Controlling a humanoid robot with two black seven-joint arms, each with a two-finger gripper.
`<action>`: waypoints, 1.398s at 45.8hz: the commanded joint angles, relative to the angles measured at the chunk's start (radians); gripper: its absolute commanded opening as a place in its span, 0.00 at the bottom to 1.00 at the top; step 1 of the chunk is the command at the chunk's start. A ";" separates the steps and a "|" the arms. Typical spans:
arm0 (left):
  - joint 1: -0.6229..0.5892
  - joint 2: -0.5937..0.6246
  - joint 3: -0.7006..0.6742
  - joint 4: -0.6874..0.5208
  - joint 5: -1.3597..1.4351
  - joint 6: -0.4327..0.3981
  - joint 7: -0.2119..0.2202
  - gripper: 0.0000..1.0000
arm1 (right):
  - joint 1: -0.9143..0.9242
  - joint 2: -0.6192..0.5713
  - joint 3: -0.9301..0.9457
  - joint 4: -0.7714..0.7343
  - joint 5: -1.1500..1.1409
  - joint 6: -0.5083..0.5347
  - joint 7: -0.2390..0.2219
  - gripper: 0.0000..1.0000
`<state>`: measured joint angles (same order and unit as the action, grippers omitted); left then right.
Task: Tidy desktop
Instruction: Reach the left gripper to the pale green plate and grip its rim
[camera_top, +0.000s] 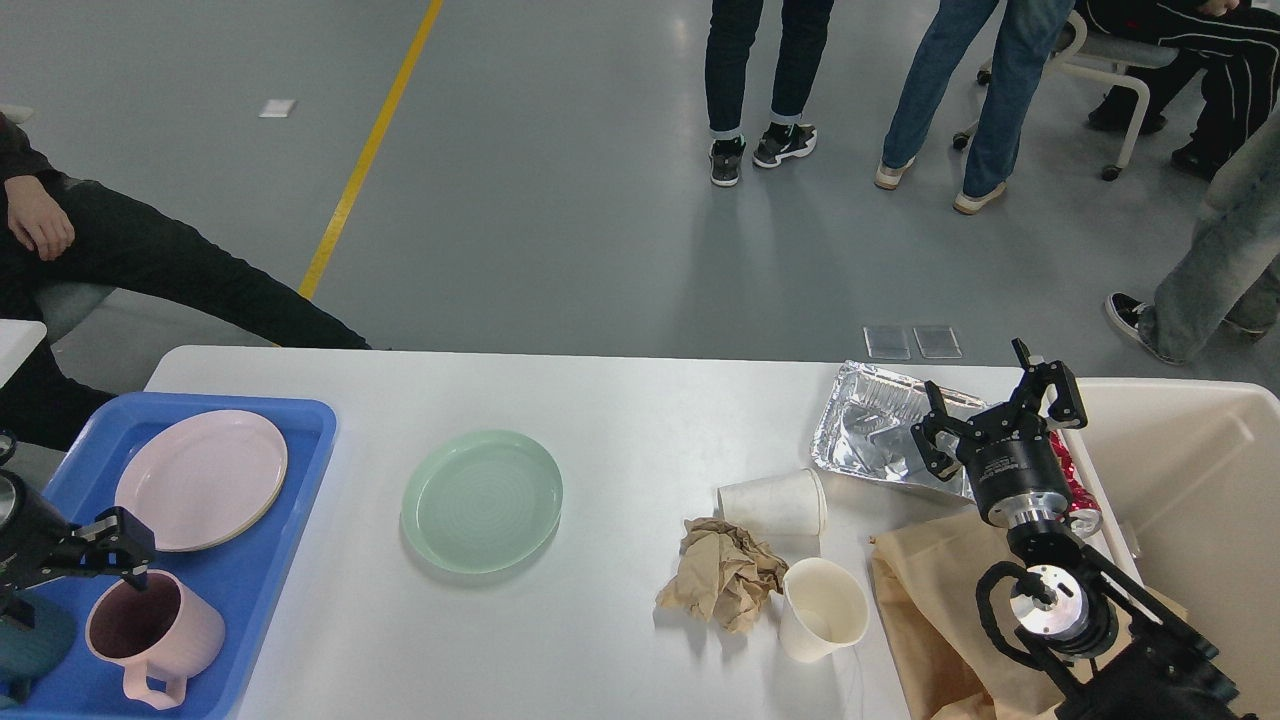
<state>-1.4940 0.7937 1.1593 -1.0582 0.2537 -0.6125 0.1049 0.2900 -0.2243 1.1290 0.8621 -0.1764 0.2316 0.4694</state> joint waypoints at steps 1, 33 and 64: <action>-0.217 -0.044 0.176 -0.101 -0.073 -0.026 0.001 0.93 | 0.000 -0.001 0.000 0.000 0.000 0.000 0.000 1.00; -1.051 -0.626 0.298 -0.611 -0.579 -0.049 -0.016 0.92 | 0.000 -0.001 0.000 0.000 0.000 0.000 0.000 1.00; -0.260 -0.630 0.165 -0.215 -0.746 0.221 -0.146 0.93 | -0.002 -0.001 0.000 0.000 0.000 0.000 0.000 1.00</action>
<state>-1.8981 0.1638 1.3334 -1.3488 -0.3800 -0.4407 -0.0433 0.2894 -0.2255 1.1290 0.8621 -0.1763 0.2316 0.4694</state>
